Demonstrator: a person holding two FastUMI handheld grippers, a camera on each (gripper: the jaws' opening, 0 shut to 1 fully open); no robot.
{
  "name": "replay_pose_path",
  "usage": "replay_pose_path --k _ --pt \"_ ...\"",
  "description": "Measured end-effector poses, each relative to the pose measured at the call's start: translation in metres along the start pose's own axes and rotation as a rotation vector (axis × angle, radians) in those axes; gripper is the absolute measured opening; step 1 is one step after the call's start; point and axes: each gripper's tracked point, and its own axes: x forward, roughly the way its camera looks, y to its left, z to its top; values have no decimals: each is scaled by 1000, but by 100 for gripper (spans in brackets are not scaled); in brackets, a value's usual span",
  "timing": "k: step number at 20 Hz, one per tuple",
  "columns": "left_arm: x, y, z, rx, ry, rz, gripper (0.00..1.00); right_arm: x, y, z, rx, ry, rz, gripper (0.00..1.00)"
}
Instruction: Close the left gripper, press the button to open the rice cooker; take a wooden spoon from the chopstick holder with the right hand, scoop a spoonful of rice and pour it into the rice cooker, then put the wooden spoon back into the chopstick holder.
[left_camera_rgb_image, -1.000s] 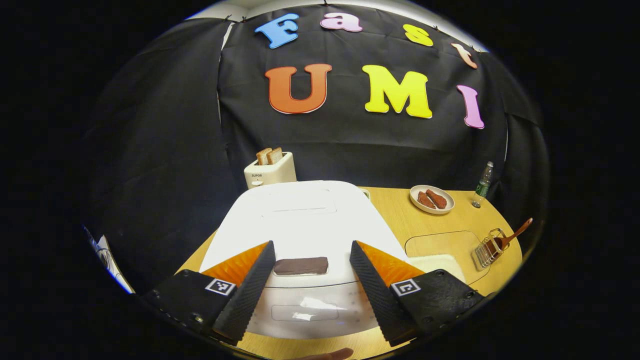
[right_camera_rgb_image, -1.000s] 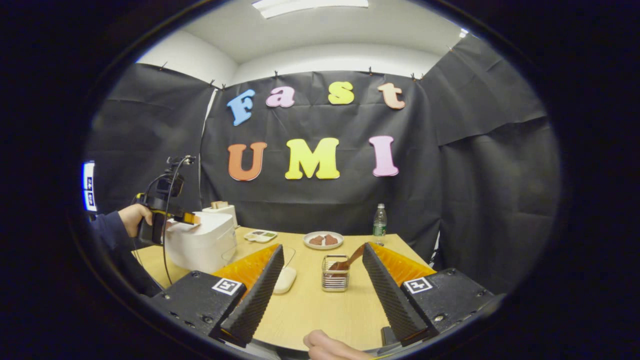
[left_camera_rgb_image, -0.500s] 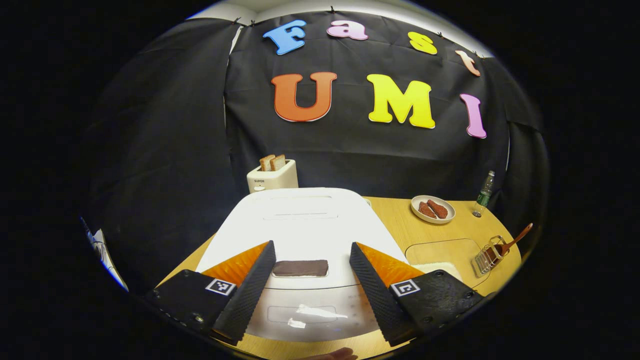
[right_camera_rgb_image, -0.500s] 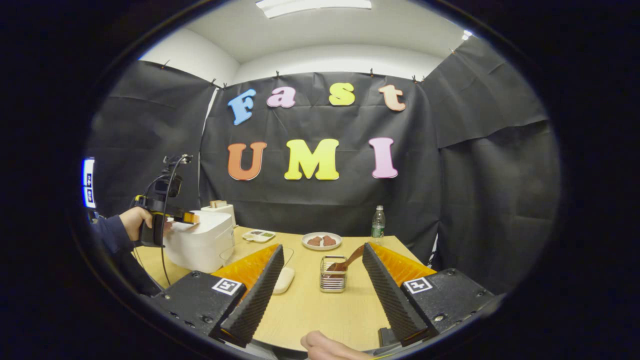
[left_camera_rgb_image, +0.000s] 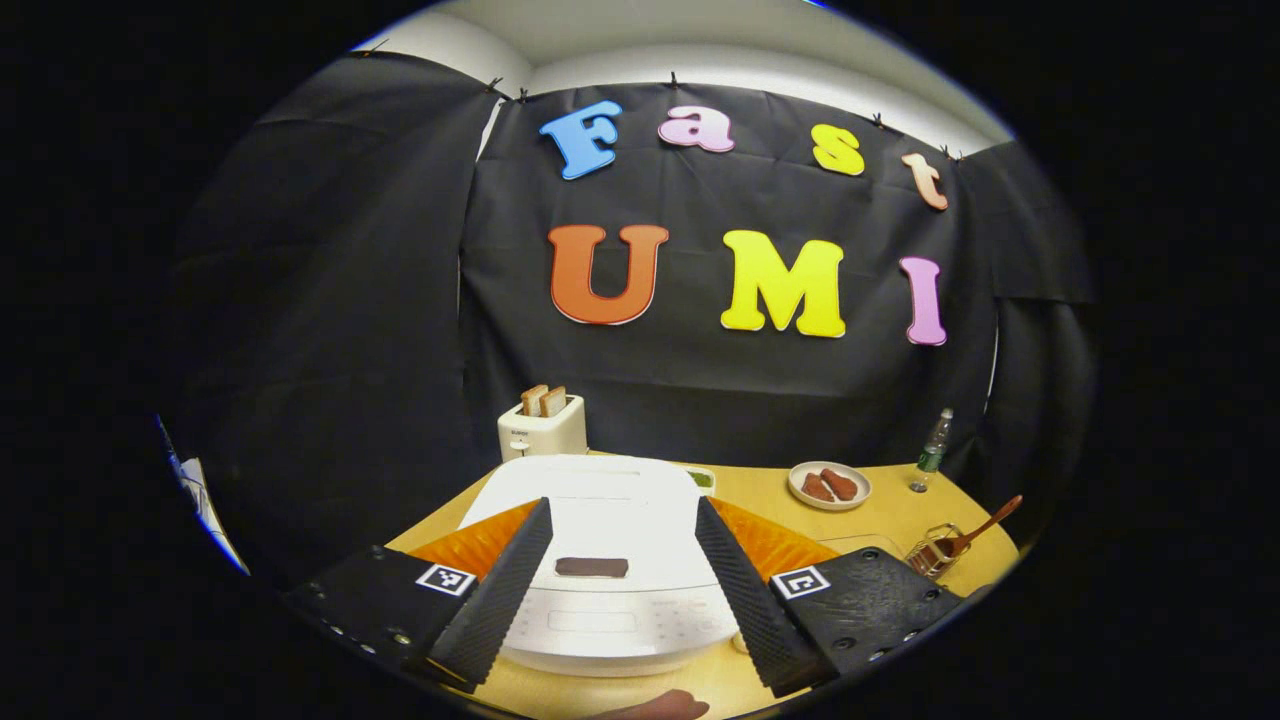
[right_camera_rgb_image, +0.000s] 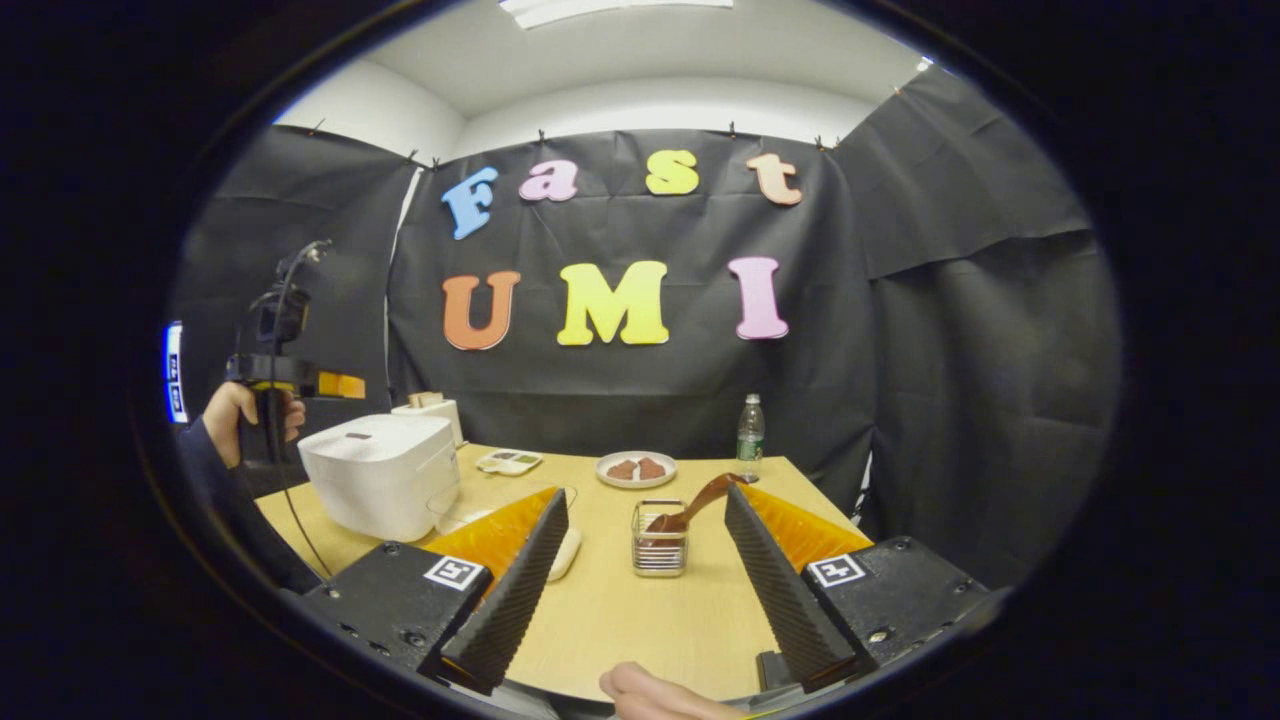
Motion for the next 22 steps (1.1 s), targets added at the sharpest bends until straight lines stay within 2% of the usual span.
replay_pose_path --k 3,9,13,17,22 --pt "-32 -17 18 65 -65 -25 92 0 0 0 -2 3 -11 100" --pt "-102 -49 31 36 -112 -59 95 -3 -4 4 -7 -1 -31 100" --pt "-141 -52 34 53 -159 -41 95 -8 -10 15 16 -56 -71 100" --pt "-172 -65 19 78 -174 -65 95 -9 -11 19 14 -84 -83 100" --pt "-190 -66 -1 125 -183 -49 95 -15 -6 21 11 -88 -72 100"
